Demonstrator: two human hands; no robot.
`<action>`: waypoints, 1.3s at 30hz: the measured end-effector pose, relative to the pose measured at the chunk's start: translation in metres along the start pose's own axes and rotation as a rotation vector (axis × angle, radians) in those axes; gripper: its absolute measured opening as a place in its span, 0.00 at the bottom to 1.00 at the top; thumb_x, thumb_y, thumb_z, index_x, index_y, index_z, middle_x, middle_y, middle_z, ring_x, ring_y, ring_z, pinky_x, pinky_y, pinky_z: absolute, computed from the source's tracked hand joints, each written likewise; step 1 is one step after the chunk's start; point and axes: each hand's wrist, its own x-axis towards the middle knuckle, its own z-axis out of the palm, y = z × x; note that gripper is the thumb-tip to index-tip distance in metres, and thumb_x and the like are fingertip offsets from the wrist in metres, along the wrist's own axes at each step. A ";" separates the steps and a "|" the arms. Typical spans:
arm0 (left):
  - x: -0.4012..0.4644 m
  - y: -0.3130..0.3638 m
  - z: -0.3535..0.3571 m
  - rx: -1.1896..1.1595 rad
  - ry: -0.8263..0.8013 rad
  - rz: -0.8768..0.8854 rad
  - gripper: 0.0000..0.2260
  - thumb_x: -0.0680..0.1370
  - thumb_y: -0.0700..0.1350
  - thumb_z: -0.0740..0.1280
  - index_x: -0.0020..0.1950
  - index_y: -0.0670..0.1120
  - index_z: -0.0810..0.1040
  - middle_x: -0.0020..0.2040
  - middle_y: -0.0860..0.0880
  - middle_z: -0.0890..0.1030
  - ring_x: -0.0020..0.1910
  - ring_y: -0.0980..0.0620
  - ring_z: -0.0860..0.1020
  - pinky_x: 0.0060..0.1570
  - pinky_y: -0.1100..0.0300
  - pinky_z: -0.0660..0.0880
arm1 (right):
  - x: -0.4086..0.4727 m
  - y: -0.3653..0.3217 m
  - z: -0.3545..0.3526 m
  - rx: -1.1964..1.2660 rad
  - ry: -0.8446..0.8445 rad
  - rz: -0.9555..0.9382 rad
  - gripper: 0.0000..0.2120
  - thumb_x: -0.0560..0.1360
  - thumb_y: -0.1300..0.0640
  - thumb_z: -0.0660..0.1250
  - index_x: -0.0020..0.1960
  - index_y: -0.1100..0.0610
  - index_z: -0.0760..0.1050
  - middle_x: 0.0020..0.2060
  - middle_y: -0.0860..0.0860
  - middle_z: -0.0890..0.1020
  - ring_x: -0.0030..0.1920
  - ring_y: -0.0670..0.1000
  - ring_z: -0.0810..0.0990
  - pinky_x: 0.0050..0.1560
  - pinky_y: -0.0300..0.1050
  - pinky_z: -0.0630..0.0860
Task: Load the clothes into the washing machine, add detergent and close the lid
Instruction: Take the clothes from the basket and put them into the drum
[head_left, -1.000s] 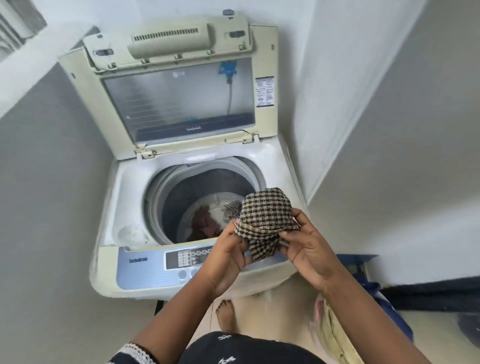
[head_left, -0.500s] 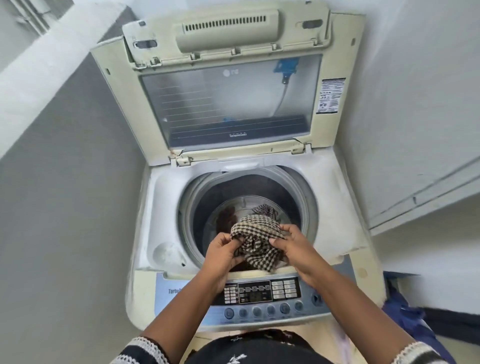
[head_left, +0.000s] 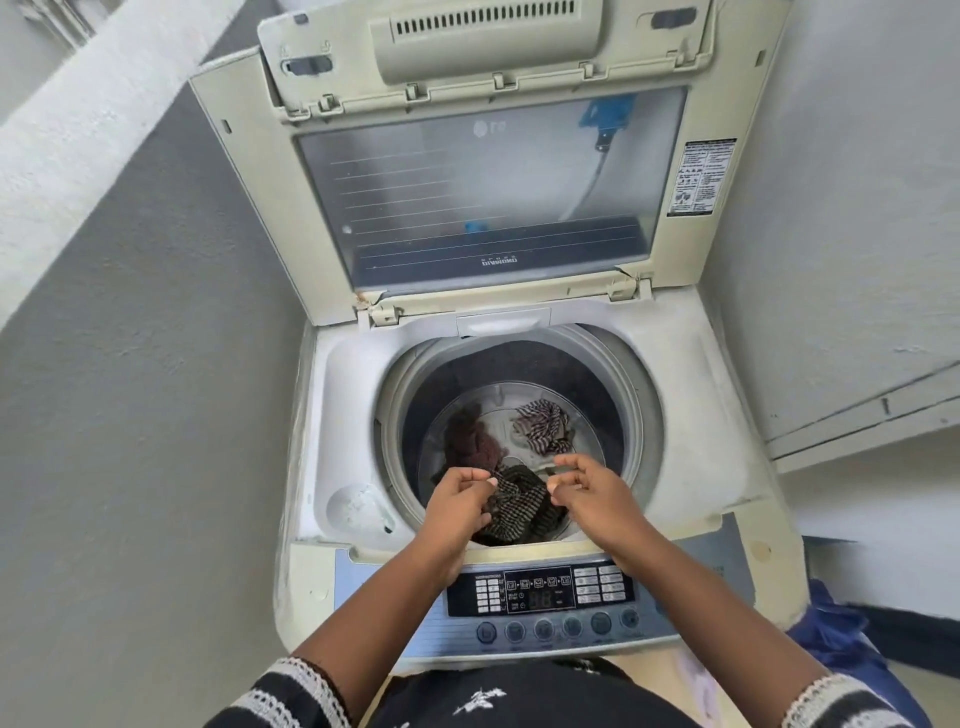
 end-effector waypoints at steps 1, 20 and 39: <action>-0.002 -0.001 0.001 0.033 0.011 0.034 0.04 0.80 0.42 0.66 0.54 0.44 0.76 0.52 0.47 0.77 0.50 0.52 0.76 0.58 0.50 0.76 | -0.002 0.000 0.001 -0.045 0.022 -0.046 0.15 0.78 0.58 0.67 0.64 0.51 0.75 0.48 0.46 0.83 0.48 0.48 0.82 0.56 0.50 0.79; -0.081 -0.008 0.074 0.287 -0.002 0.569 0.05 0.79 0.42 0.67 0.52 0.51 0.79 0.48 0.54 0.82 0.50 0.54 0.81 0.57 0.50 0.79 | -0.072 0.036 -0.073 -0.043 0.187 -0.515 0.13 0.76 0.67 0.66 0.56 0.53 0.80 0.48 0.48 0.83 0.46 0.43 0.81 0.49 0.35 0.78; -0.154 -0.159 0.276 0.844 -0.594 0.538 0.06 0.80 0.43 0.67 0.56 0.48 0.77 0.57 0.52 0.80 0.54 0.60 0.77 0.47 0.76 0.70 | -0.252 0.350 -0.213 0.071 0.384 0.110 0.18 0.73 0.71 0.65 0.54 0.50 0.79 0.50 0.47 0.83 0.52 0.49 0.82 0.55 0.41 0.77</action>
